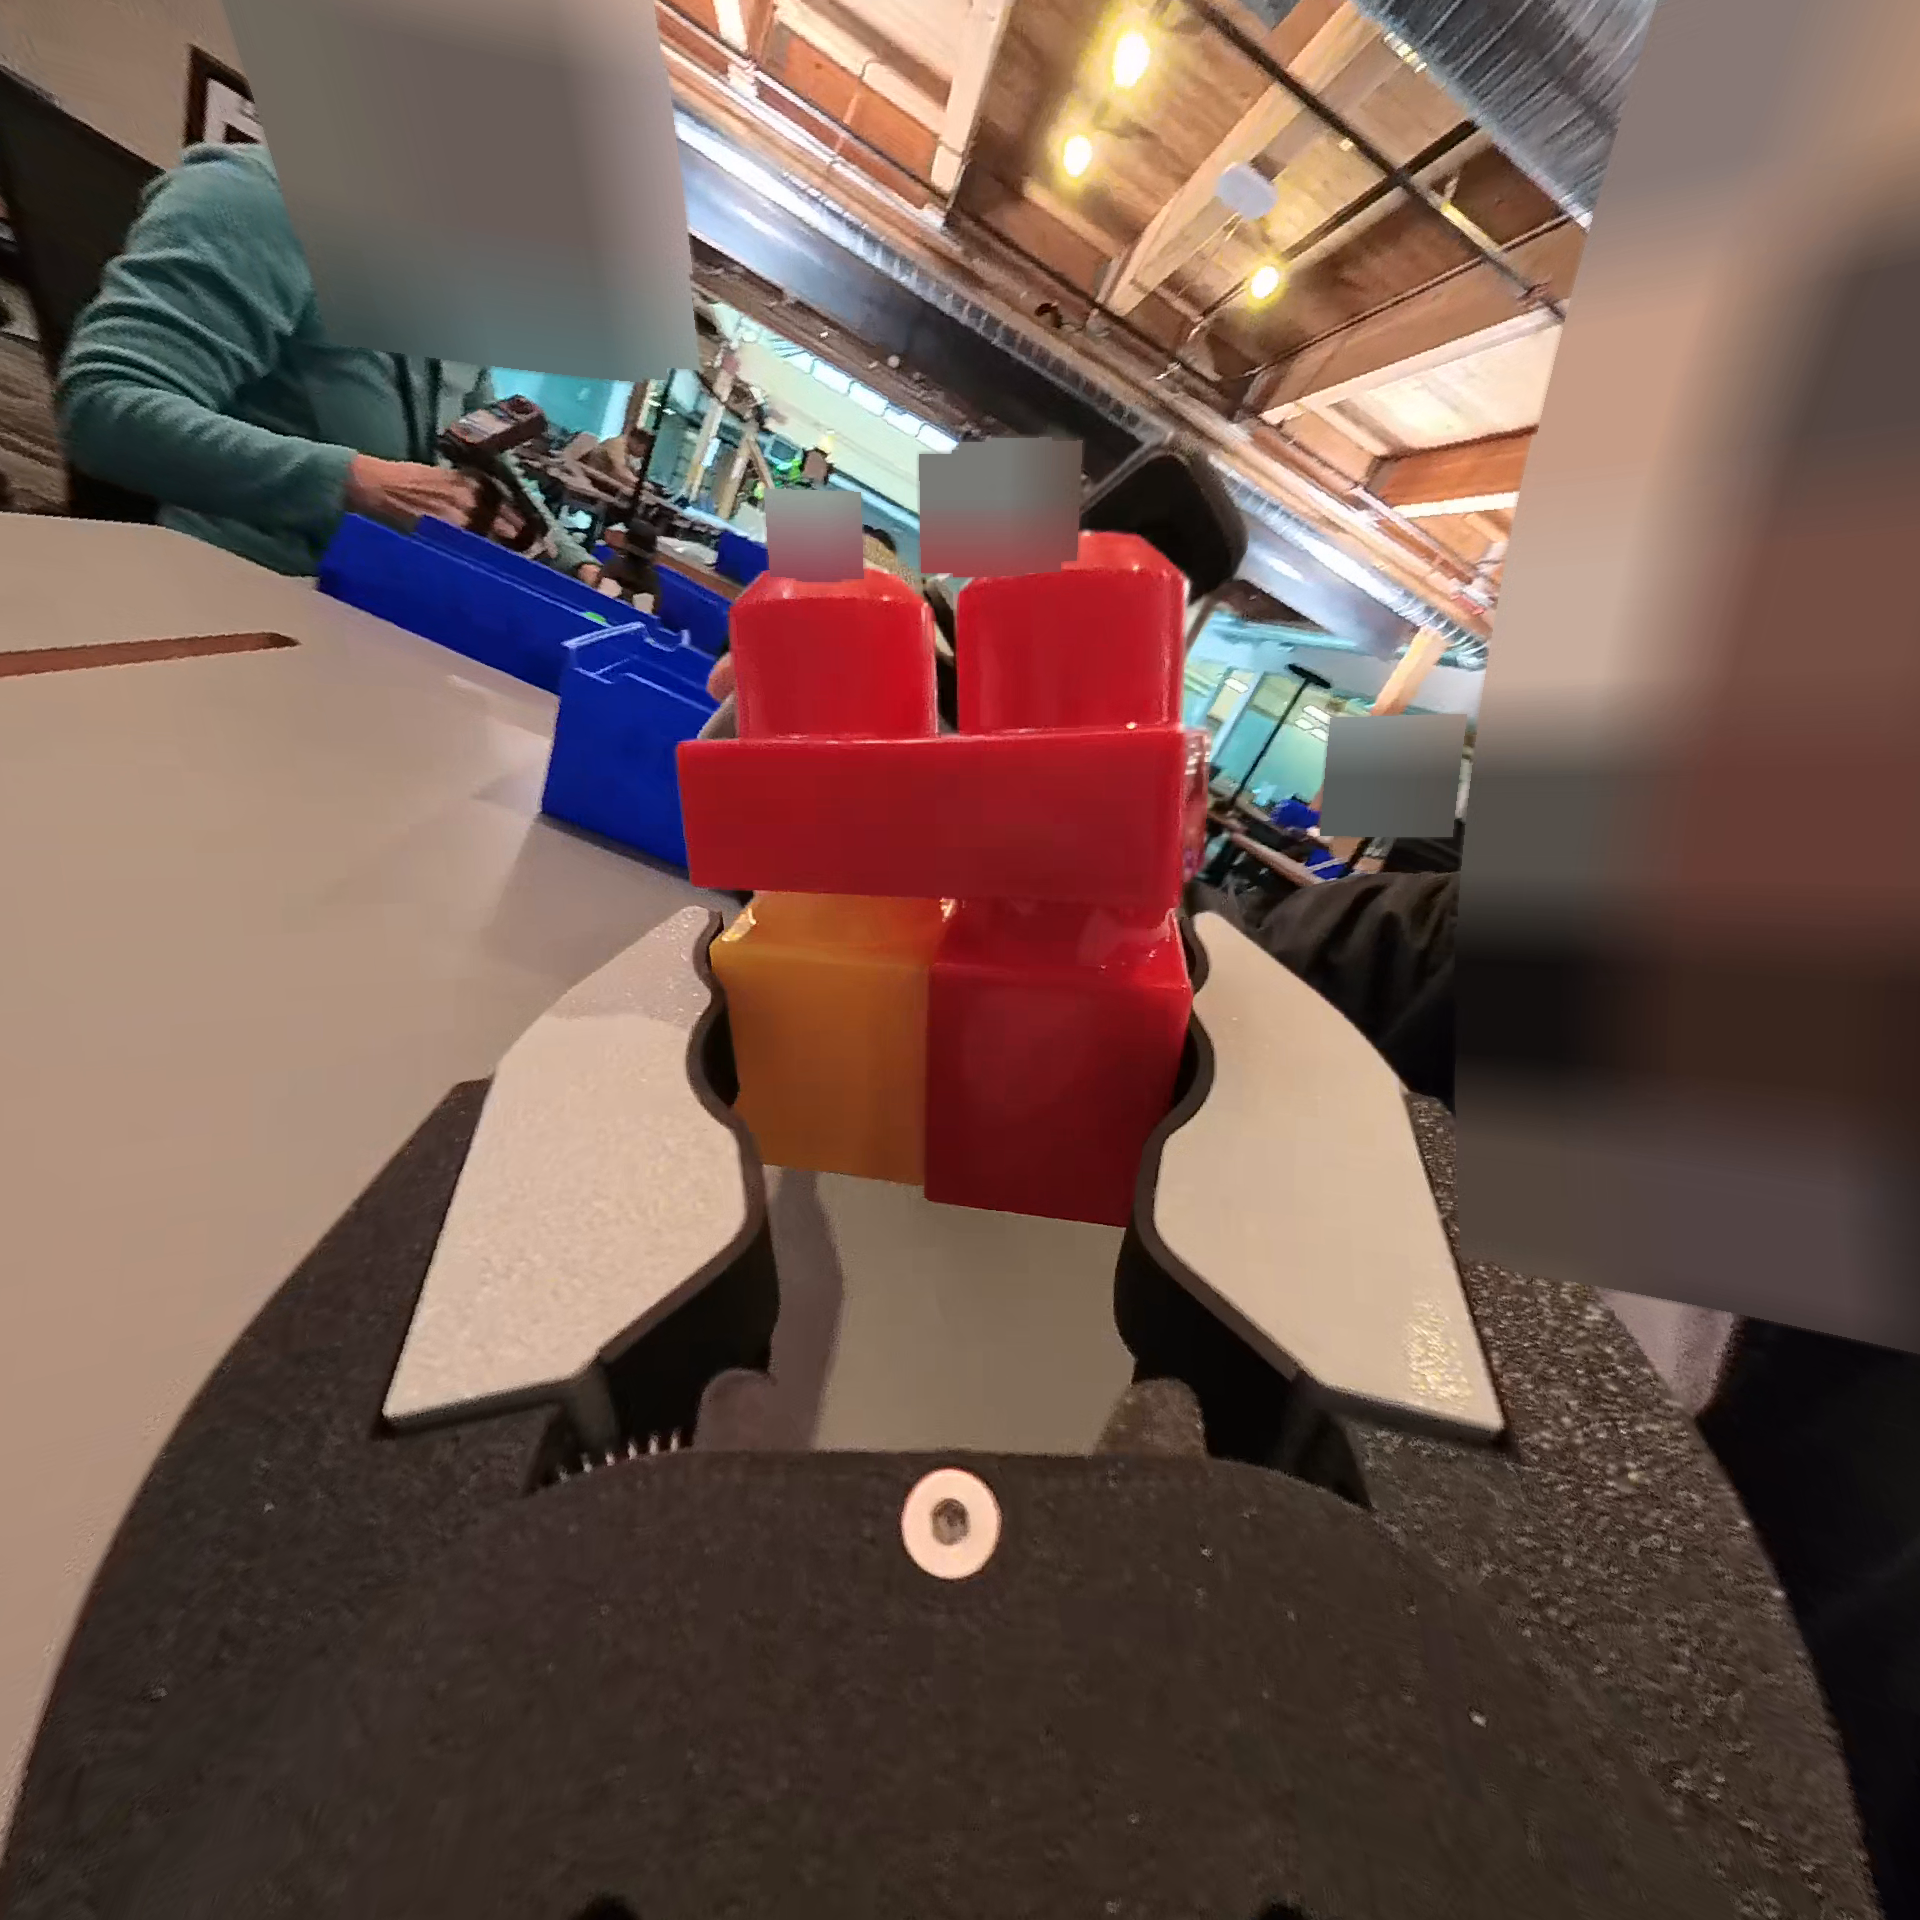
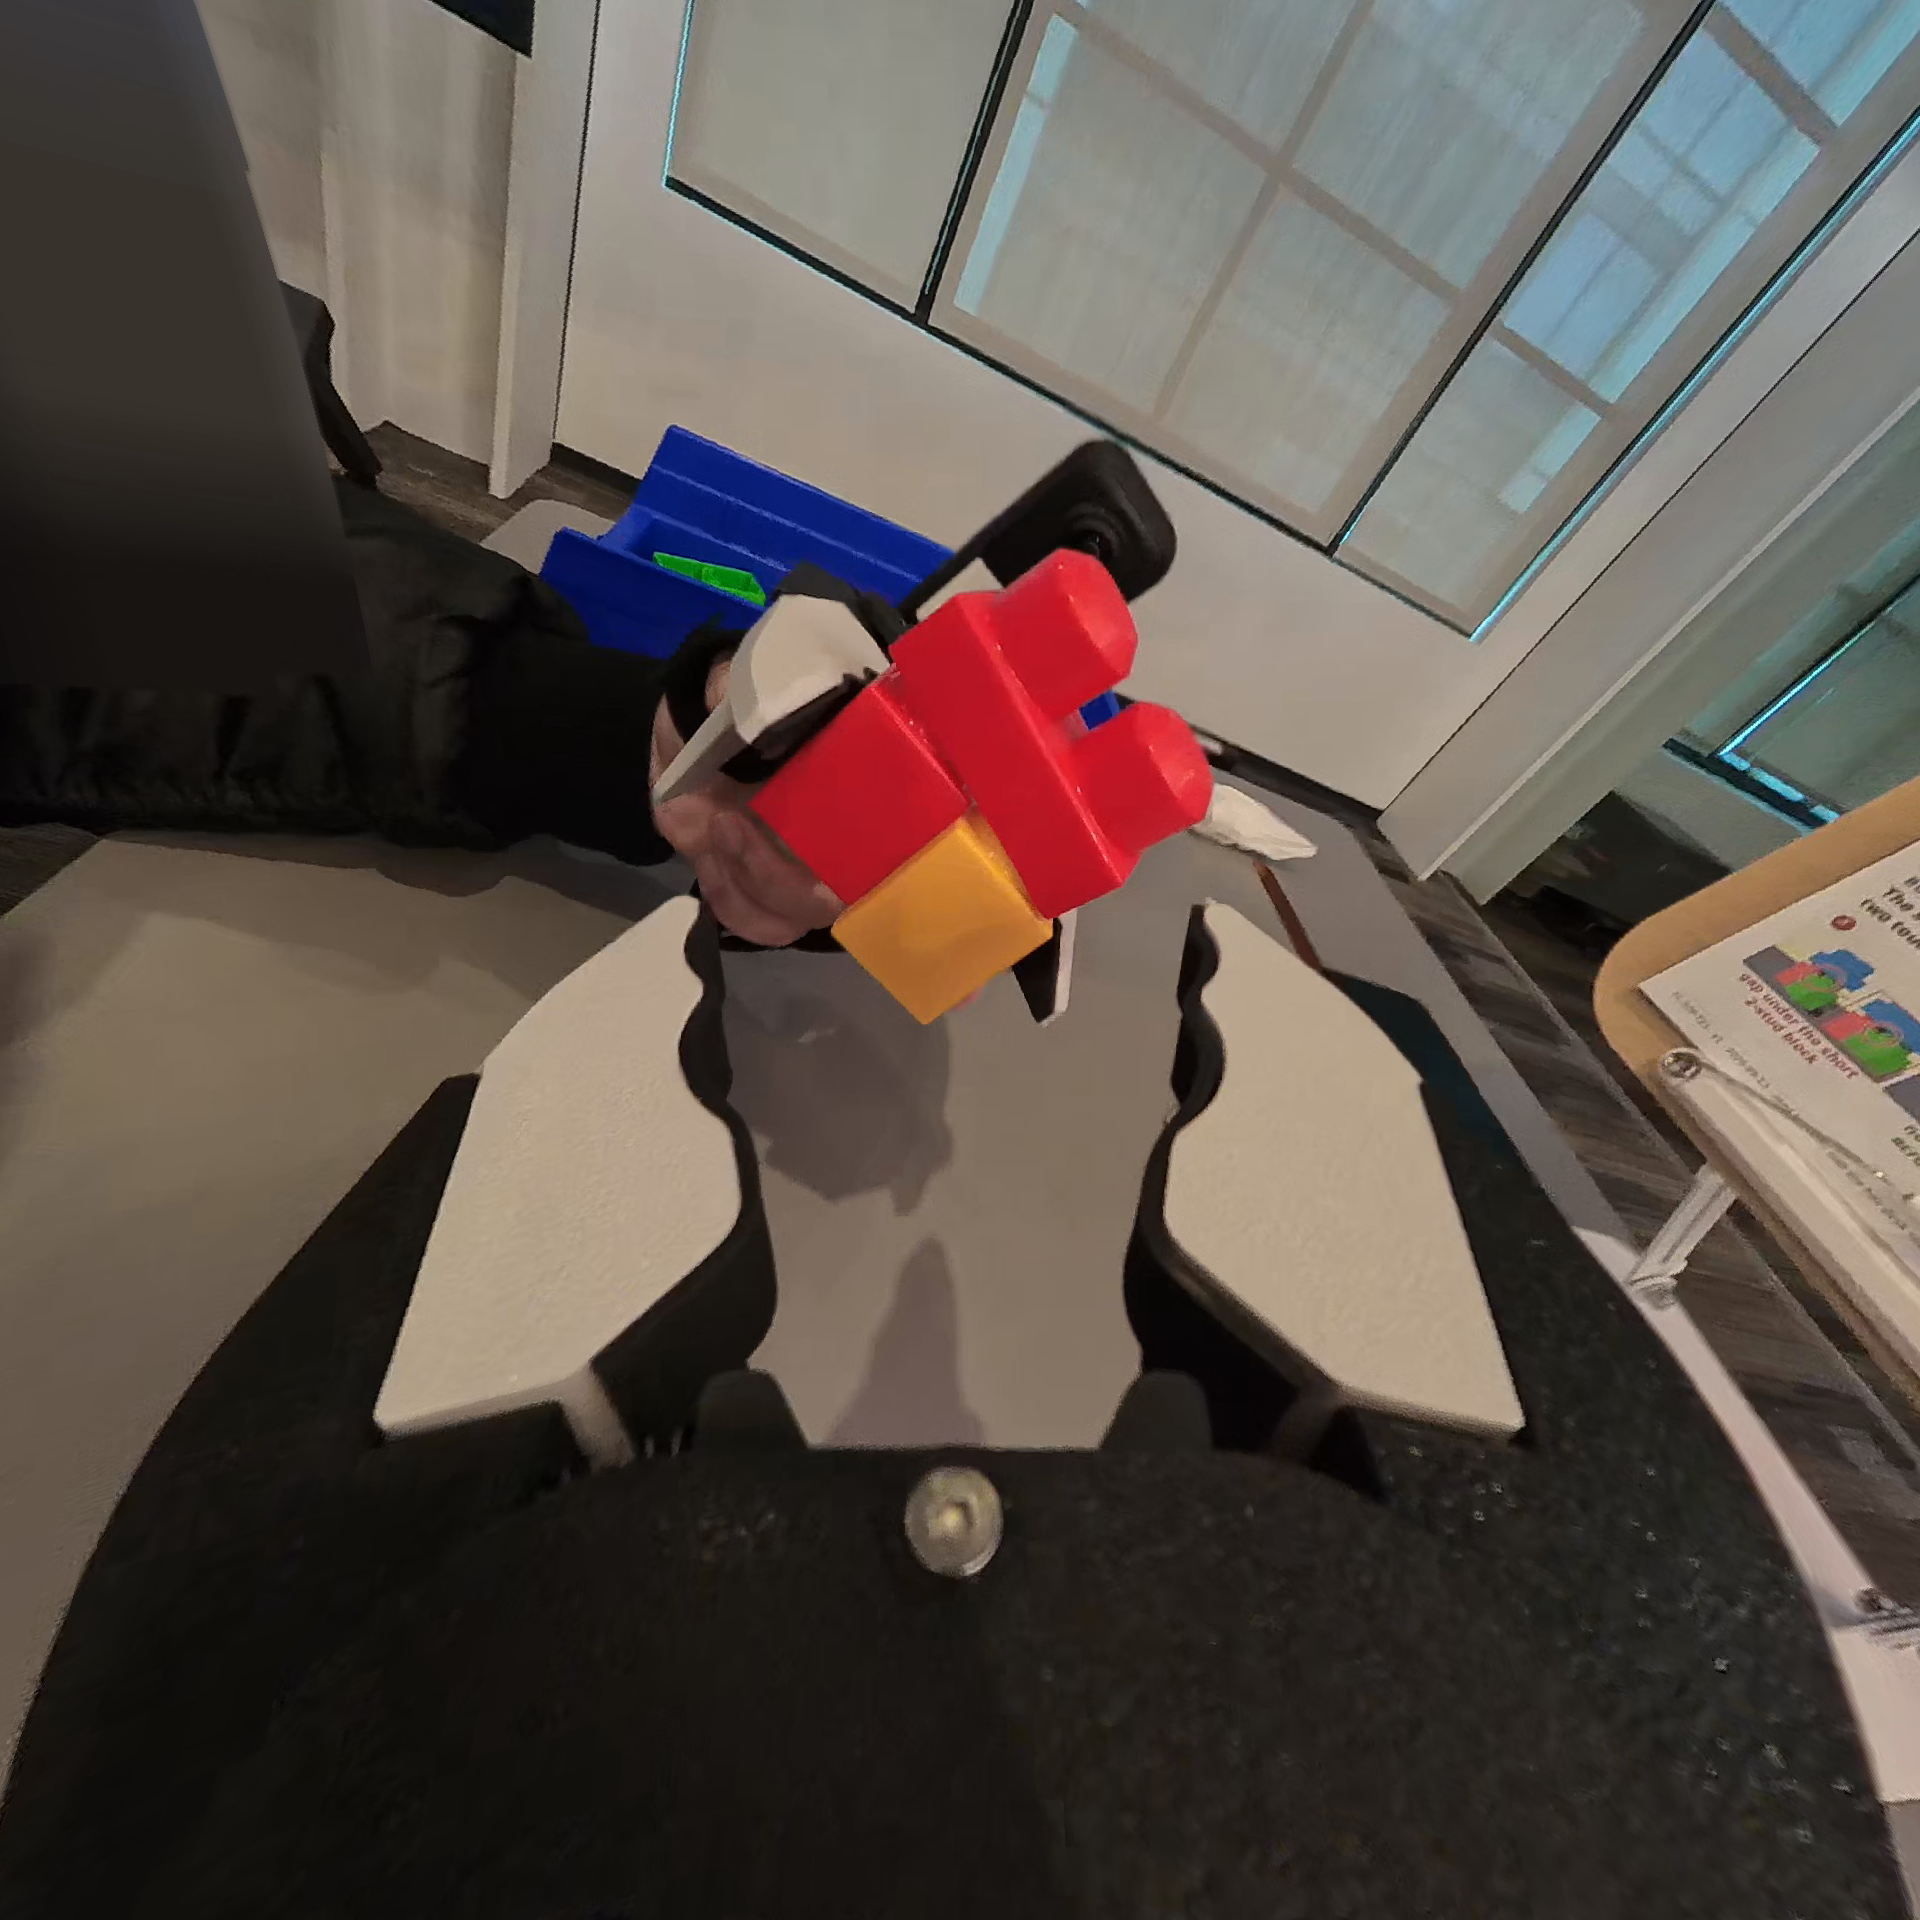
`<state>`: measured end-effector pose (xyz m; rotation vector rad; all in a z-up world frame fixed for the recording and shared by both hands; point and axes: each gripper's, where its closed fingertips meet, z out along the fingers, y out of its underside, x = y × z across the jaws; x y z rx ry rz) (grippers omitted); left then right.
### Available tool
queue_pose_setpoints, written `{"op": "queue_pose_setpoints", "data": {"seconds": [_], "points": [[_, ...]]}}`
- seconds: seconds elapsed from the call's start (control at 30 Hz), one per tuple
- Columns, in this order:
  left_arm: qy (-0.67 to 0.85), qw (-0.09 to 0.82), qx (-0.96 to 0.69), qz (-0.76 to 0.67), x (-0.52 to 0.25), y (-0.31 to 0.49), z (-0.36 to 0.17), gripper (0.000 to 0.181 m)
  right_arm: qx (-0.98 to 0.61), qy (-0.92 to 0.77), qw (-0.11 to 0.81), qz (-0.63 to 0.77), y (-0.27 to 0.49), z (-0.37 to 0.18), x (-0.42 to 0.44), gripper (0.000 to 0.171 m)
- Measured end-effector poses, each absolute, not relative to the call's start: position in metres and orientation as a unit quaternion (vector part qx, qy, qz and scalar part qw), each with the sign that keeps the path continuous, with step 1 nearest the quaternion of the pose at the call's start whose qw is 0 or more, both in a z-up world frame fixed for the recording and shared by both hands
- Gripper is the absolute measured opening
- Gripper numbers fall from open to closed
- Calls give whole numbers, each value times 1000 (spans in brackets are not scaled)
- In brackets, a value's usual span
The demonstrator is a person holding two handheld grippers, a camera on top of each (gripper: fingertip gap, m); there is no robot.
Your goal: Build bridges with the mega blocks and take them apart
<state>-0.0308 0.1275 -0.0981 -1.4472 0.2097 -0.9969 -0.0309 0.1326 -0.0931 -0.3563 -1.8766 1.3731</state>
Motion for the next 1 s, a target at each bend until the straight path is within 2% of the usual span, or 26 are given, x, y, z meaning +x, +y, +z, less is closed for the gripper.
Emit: {"op": "queue_pose_setpoints", "data": {"seconds": [0.17, 0.47, 1.0], "points": [[73, 625, -642, -439, -31, 133, -102, 81, -107, -717, 474, 500, 128, -81, -27, 89], [23, 582, -671, -459, -23, 148, -119, 81, -58, -713, 553, 426, 122, -89, -28, 95], [27, 554, -685, -472, -1, 151, -121, 81, -22, -730, 554, 399, 112, -104, -39, 108]]}}
